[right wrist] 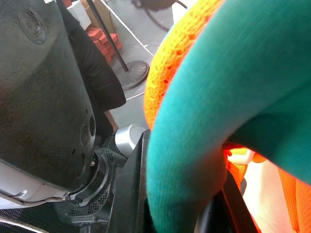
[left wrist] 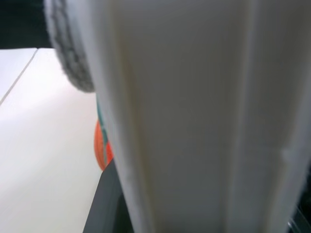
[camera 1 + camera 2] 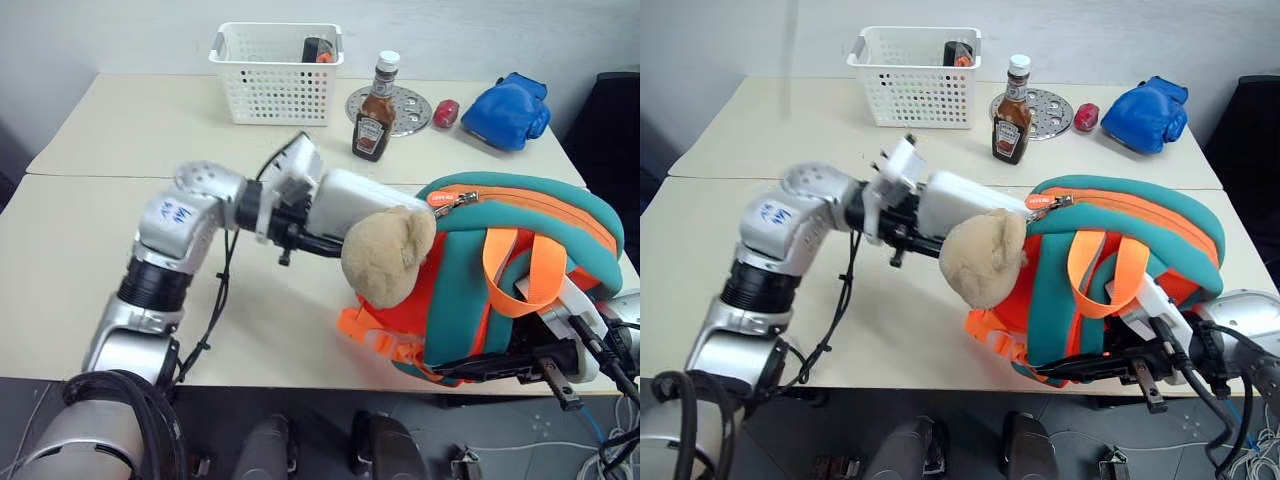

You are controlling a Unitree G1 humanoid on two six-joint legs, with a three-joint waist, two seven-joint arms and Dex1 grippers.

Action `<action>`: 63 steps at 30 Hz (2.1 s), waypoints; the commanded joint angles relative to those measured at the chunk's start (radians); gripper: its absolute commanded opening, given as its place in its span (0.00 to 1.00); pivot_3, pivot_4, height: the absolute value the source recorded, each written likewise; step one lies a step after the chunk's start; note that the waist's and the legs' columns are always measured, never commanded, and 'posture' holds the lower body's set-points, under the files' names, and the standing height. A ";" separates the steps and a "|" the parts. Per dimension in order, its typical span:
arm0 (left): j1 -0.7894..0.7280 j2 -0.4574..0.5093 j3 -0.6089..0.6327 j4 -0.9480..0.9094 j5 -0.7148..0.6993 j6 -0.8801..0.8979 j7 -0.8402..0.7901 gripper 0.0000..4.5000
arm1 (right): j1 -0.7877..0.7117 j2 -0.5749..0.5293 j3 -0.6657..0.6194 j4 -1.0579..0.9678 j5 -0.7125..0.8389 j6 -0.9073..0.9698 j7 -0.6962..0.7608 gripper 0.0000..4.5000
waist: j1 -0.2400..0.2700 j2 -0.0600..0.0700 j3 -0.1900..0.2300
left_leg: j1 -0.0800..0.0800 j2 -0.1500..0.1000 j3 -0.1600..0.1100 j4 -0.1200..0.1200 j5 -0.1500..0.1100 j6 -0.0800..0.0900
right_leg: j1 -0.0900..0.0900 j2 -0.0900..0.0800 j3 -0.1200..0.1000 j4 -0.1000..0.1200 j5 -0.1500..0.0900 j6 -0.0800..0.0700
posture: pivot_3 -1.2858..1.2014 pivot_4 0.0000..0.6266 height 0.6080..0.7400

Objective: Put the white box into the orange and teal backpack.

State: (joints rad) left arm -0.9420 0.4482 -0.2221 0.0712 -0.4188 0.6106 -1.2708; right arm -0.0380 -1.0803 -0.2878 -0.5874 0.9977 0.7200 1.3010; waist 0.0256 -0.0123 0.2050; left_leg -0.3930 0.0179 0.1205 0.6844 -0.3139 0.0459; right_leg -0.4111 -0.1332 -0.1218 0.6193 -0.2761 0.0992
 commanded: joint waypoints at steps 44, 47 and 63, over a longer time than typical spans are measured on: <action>-0.066 0.245 0.253 -0.279 -0.349 0.363 -0.005 0.91 | -0.048 0.147 0.064 -0.006 -0.089 -0.031 -0.219 0.01 | -0.001 0.000 0.000 | 0.001 0.001 0.000 0.000 0.000 -0.001 | 0.001 0.000 0.001 0.001 -0.001 -0.001 | 0.52 0.24 1.00; -0.061 0.211 0.215 -0.336 -0.303 0.375 0.128 0.91 | -0.052 0.143 0.067 -0.008 -0.080 -0.026 -0.213 0.01 | -0.001 0.000 0.000 | 0.002 0.000 -0.001 0.000 0.000 -0.001 | 0.001 0.000 0.001 0.000 0.000 -0.001 | 0.52 0.24 1.00; -0.068 0.128 0.140 -0.336 -0.366 0.413 0.183 0.91 | -0.055 0.144 0.086 -0.017 -0.091 -0.029 -0.214 0.01 | -0.003 0.000 0.000 | 0.003 0.000 0.000 -0.001 0.001 -0.002 | 0.001 0.002 0.003 0.001 0.000 -0.001 | 0.52 0.24 1.00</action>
State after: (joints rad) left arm -0.9910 0.5696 -0.0998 -0.2598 -0.7531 1.0198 -1.0750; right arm -0.0952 -0.9374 -0.2023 -0.5743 0.8996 0.6994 1.0858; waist 0.0229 -0.0121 0.2048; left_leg -0.3904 0.0182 0.1208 0.6836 -0.3131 0.0440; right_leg -0.4104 -0.1317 -0.1193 0.6201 -0.2765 0.0984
